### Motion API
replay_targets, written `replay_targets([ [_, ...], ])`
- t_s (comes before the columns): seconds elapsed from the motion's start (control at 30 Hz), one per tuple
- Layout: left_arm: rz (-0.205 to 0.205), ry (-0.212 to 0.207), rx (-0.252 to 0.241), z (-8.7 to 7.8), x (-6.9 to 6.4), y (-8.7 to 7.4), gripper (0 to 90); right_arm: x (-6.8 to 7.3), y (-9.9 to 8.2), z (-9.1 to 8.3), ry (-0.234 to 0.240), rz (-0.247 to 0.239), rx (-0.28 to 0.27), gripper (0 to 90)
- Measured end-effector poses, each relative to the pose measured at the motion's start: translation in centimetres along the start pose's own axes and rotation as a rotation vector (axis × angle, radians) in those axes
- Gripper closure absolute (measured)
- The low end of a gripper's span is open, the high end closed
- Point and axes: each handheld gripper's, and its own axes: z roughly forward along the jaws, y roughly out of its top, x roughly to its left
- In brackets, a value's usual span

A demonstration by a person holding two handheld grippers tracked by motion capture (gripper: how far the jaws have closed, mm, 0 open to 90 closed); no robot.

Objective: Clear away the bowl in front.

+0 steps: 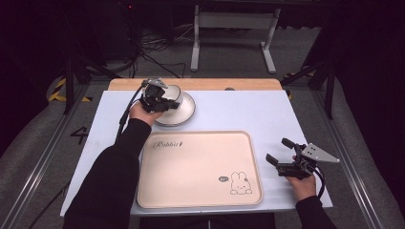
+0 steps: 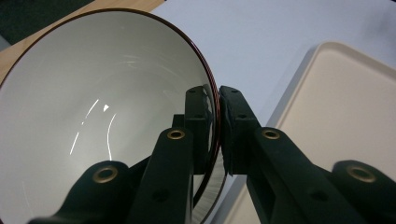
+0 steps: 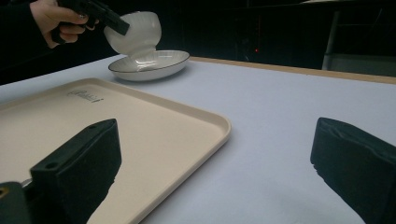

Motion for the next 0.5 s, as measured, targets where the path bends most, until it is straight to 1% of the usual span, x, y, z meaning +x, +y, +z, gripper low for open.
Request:
replay_targets([
  [0.03, 0.000, -0.004, -0.003, -0.3, -0.1, 0.0, 82.7, 0.0, 0.0, 0.0, 0.000, 0.000, 0.000, 2.1],
  [0.07, -0.008, -0.006, -0.007, -0.5, -0.2, 0.0, 82.7, 0.0, 0.0, 0.0, 0.001, 0.000, 0.000, 2.1],
  [0.2, 0.000, -0.015, -0.020, -1.3, -0.6, 0.2, 82.7, 0.0, 0.0, 0.0, 0.002, 0.001, 0.001, 2.1],
  [0.23, 0.002, -0.016, -0.029, -1.7, -0.9, 0.2, 82.8, 0.0, 0.0, 0.0, 0.002, 0.001, 0.001, 2.1],
  [0.3, 0.002, -0.017, -0.030, -1.8, -1.0, 0.2, 82.9, 0.0, 0.0, 0.0, 0.002, 0.001, 0.001, 2.1],
  [0.5, 0.006, -0.046, -0.036, -2.5, -1.7, 0.0, 82.8, 0.0, 0.0, 0.0, 0.002, 0.001, 0.001, 2.1],
])
